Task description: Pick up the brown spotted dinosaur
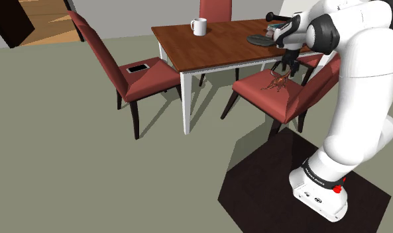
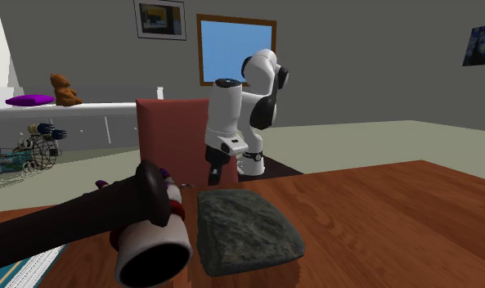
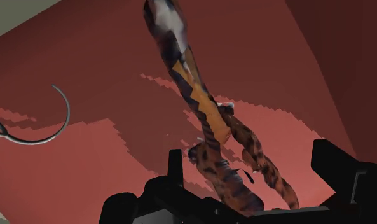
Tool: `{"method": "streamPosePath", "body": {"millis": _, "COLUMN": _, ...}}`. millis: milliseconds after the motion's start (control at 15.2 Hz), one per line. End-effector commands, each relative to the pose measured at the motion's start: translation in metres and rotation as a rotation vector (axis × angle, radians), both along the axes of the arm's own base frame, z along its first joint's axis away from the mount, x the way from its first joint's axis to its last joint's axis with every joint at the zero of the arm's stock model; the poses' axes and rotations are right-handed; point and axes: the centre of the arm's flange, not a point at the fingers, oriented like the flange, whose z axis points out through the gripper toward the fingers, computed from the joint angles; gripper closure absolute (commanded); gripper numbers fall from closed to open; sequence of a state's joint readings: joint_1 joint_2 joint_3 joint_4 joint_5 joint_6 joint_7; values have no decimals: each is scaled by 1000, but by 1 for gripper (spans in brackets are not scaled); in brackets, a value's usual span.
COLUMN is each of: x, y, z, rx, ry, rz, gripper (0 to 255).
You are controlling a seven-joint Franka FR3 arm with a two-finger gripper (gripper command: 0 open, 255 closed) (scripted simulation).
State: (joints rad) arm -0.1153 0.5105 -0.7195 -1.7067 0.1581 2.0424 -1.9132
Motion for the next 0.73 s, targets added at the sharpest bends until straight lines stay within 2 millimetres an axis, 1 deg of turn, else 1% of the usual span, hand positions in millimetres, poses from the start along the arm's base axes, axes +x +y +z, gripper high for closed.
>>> {"method": "streamPosePath", "body": {"millis": 0, "x": 1, "y": 0, "z": -9, "rx": 0, "ry": 0, "rz": 2, "gripper": 0}}
{"method": "streamPosePath", "body": {"millis": 132, "x": 1, "y": 0, "z": -20, "rx": 0, "ry": 0, "rz": 2, "gripper": 0}}
{"method": "streamPosePath", "body": {"millis": 198, "x": 1, "y": 0, "z": -28, "rx": 0, "ry": 0, "rz": 2, "gripper": 0}}
{"method": "streamPosePath", "body": {"millis": 330, "x": 1, "y": 0, "z": -28, "rx": 0, "ry": 0, "rz": 2, "gripper": 0}}
{"method": "streamPosePath", "body": {"millis": 396, "x": 0, "y": 0, "z": -28, "rx": 0, "ry": 0, "rz": 2, "gripper": 255}}
{"method": "streamPosePath", "body": {"millis": 660, "x": 0, "y": 0, "z": -28, "rx": 0, "ry": 0, "rz": 2, "gripper": 255}}
